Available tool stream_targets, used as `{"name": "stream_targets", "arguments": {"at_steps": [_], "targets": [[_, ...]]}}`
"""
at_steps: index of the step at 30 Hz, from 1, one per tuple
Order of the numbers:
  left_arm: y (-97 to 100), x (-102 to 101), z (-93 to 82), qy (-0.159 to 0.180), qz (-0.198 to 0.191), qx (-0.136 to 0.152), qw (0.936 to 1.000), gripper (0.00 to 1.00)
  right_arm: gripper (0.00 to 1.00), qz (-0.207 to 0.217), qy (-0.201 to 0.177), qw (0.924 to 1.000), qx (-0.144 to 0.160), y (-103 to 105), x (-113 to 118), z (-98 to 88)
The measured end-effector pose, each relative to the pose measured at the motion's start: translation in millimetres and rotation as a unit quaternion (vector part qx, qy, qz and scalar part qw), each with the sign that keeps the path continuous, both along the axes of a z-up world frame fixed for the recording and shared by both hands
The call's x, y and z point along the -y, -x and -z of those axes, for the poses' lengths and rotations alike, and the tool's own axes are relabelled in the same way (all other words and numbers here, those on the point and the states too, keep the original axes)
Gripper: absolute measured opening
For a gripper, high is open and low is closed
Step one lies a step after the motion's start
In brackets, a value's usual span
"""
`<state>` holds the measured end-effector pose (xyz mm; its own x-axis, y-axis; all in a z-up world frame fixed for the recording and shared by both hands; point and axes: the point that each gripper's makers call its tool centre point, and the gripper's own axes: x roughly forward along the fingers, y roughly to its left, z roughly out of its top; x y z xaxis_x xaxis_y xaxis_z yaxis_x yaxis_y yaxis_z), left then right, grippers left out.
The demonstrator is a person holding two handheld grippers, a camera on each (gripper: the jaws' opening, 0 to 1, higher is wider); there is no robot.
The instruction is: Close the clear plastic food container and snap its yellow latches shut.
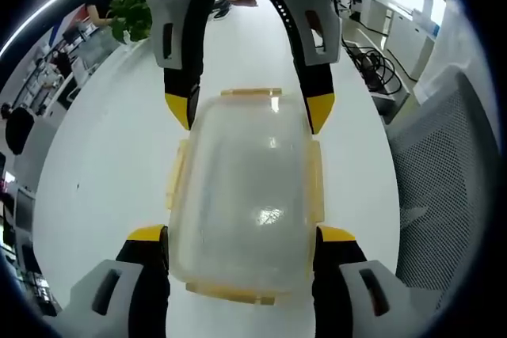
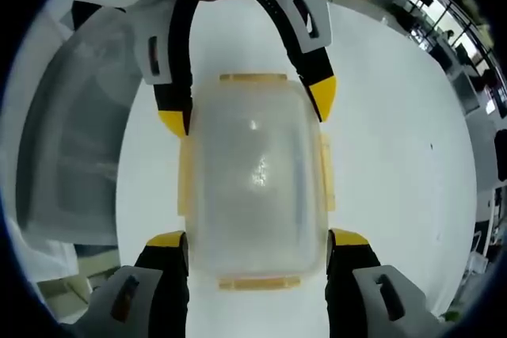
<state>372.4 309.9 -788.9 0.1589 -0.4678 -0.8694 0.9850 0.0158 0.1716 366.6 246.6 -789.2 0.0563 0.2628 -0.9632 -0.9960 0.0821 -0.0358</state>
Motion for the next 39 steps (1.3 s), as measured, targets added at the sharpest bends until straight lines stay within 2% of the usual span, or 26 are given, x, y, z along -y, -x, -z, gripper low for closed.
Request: {"name": "stream_targets", "arguments": {"at_steps": [7,26,39], "targets": [[-1.3,-15,1.4,-0.009,-0.001,0.0,1.0,0.74,0.7,-0.001,-0.004,1.0,0.0,-1,-16,-0.2],[-7.6,-47,2.2,-0.001,-0.013,0.001,0.9999,0.74,0.7,-0.012,0.002,0.9999,0.001,-8,-47,0.9],[-10.9,-60,2.6,-0.004,-0.013,0.001,0.9999,0.74,0.7,-0.009,0.002,1.0,0.002,-11,-61,1.3]]}}
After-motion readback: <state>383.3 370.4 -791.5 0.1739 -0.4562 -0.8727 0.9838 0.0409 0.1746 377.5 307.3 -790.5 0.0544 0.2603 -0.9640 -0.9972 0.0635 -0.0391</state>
